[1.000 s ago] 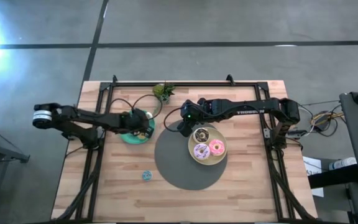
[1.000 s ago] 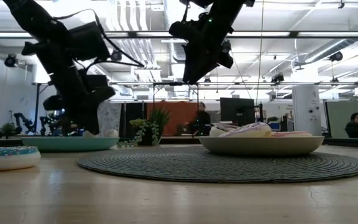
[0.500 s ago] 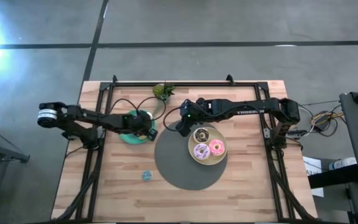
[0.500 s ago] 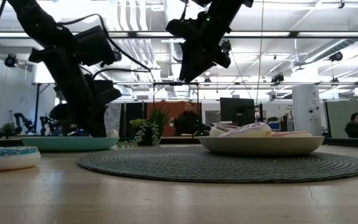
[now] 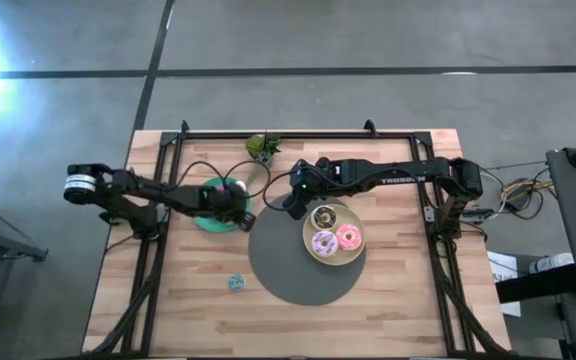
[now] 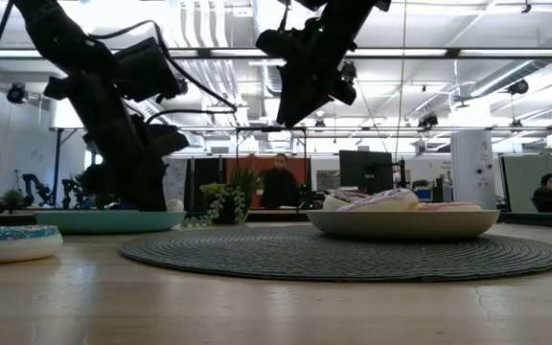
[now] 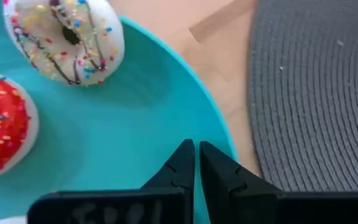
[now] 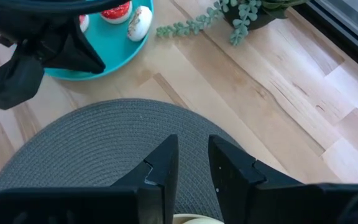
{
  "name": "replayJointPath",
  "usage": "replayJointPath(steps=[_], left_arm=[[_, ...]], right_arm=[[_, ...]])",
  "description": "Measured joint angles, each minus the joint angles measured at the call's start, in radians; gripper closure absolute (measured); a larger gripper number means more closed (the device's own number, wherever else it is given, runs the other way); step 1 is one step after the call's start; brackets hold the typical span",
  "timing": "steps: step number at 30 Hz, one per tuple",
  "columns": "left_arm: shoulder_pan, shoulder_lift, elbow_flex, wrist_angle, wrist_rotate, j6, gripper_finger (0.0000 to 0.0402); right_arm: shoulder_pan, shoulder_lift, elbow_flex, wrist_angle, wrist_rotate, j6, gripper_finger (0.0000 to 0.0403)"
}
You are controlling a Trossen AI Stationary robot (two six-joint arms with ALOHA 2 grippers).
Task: Pick & Place donuts
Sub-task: Put the white doughnut on the green plate
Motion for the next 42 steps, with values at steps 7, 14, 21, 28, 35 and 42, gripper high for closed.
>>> replayJointPath(steps=[7,14,21,28,35,42], left_arm=[[-0.031,-0.001,0.0,0.026,0.01,-0.014,0.0401],[-0.1,-0.002,0.0,0.093,0.05,-0.078,0.0401],[-0.209,-0.027,-0.001,0.124,0.028,-0.136,0.0401],[-0.267,-0.197,0.032,-0.082,-0.179,-0.183,0.0401],[-0.296,-0.39,0.002,-0.466,-0.27,-0.356,0.0401],[-0.302,-0.475,-0.055,-0.518,-0.261,-0.439,0.0401]], right_arm=[[0.0,0.0,0.0,0.002,0.001,0.0,0.032],[0.0,0.0,0.0,0.002,0.004,0.011,0.0326],[-0.01,0.026,-0.005,0.065,-0.142,0.043,0.0317],[-0.028,0.154,-0.003,0.208,-0.33,0.118,0.0321],[-0.037,0.261,0.074,0.297,-0.331,0.107,0.0343],[-0.065,0.402,0.214,0.275,-0.33,0.1,0.0351]])
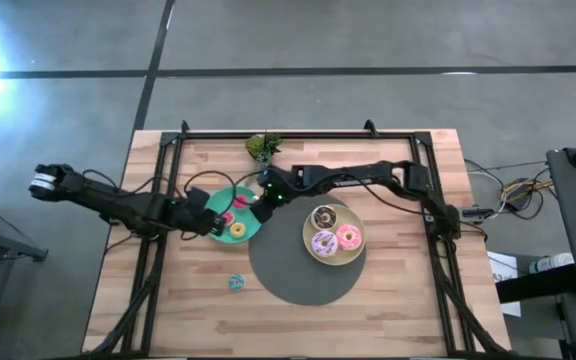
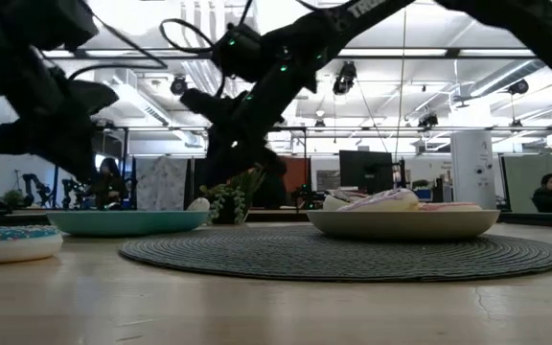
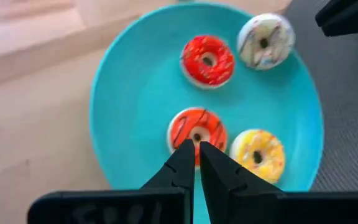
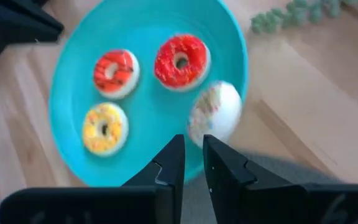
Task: Pick & Place donuts
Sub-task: Put the white doughnut on the green plate
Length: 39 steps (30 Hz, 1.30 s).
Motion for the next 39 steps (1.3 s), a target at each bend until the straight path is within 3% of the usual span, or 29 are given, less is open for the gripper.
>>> replayJointPath(steps=[5,13,39], left_arm=[[-0.008,-0.011,-0.064,-0.001,0.066,-0.06,0.0401],[-0.026,-0.011,-0.114,0.028,0.072,-0.107,0.0401],[-0.026,-0.012,-0.142,0.113,0.035,-0.118,0.0401]], right_arm=[[-0.008,0.064,0.107,-0.073,0.029,-0.023,0.0351],[-0.008,0.138,0.248,-0.208,0.052,-0.113,0.0351],[0.0,0.152,0.26,-0.244,-0.117,-0.173,0.0351]])
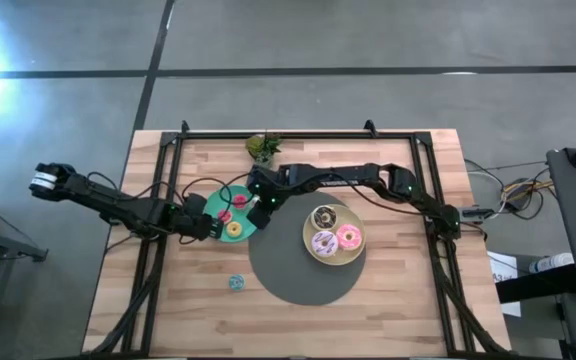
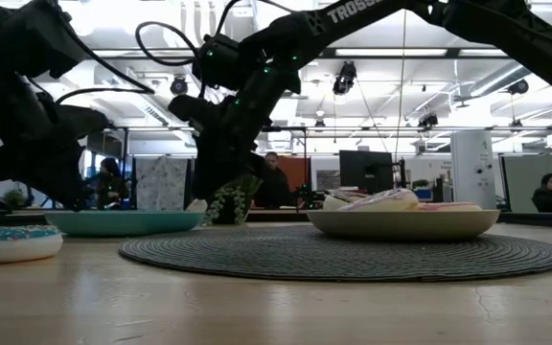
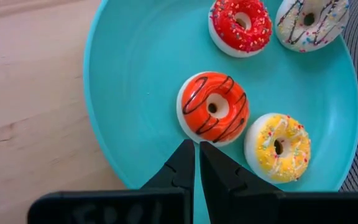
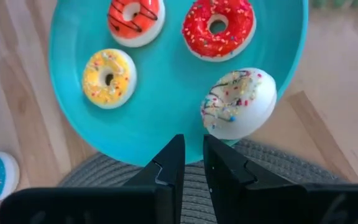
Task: Pick & Place donuts
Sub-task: Put the white doughnut on the green plate
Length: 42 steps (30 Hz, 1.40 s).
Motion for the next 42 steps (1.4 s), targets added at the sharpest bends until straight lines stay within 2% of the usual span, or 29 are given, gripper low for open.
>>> replayJointPath(steps=[3,6,8,18,36,42], left_arm=[[0.0,0.0,0.0,0.0,0.0,0.0,0.0401],[0.0,0.0,0.0,0.0,0.0,0.0,0.0401],[0.0,0.0,0.0,0.0,0.0,0.0,0.0401],[-0.016,-0.008,0.002,-0.006,0.007,-0.006,0.0401],[-0.017,-0.005,-0.034,-0.012,0.015,-0.046,0.0401],[-0.017,-0.005,-0.062,0.032,0.014,-0.065,0.0401]], right_arm=[[0.006,-0.001,0.0,0.003,0.024,-0.012,0.0351],[0.014,-0.004,0.0,0.004,0.154,-0.036,0.0351],[0.014,-0.005,0.001,0.017,0.199,-0.061,0.0351],[-0.004,0.004,-0.006,0.046,0.195,-0.102,0.0351],[0.007,0.029,0.014,0.052,0.075,-0.094,0.0351],[0.021,0.029,0.008,0.063,-0.057,-0.156,0.0351]])
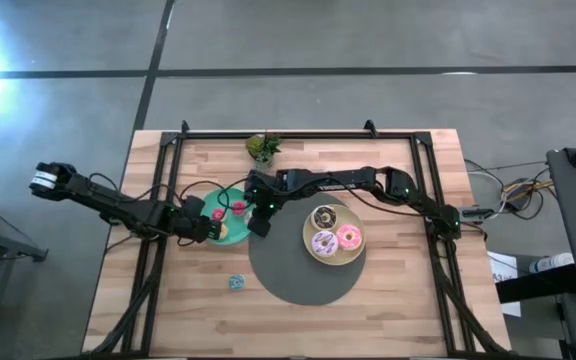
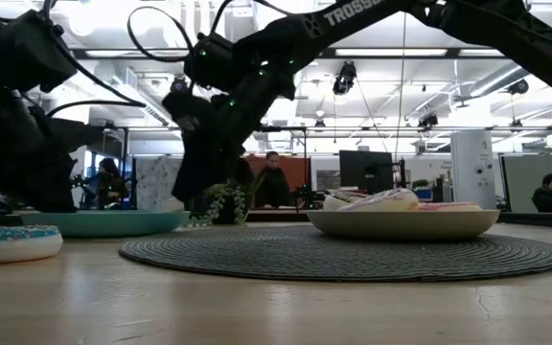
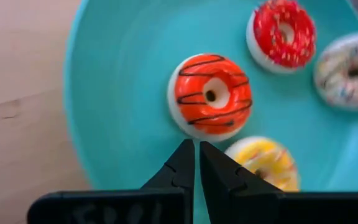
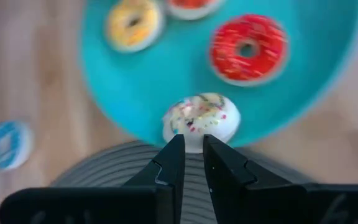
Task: Pick & Place donuts
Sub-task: Put the white doughnut on the green plate
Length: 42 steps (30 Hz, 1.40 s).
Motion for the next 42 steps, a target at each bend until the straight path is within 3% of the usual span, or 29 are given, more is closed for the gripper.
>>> replayJointPath(steps=[5,11,15,25,42], left_arm=[[0.0,0.0,-0.026,0.07,0.0,-0.008,0.0401],[0.0,0.0,-0.029,0.081,0.0,-0.008,0.0401],[0.0,0.0,-0.029,0.081,0.0,-0.007,0.0401],[0.0,0.0,-0.029,0.08,-0.006,0.002,0.0401],[-0.001,-0.075,-0.029,0.129,-0.085,0.041,0.0401]], right_arm=[[0.02,0.0,0.002,0.032,-0.113,-0.043,0.0351],[0.031,0.0,0.021,0.035,-0.074,-0.091,0.0351],[0.038,-0.004,0.076,0.007,-0.064,-0.308,0.0338],[0.081,-0.005,0.102,-0.047,0.052,-0.794,0.0235],[0.079,-0.004,0.024,0.044,0.066,-0.892,0.0243]])
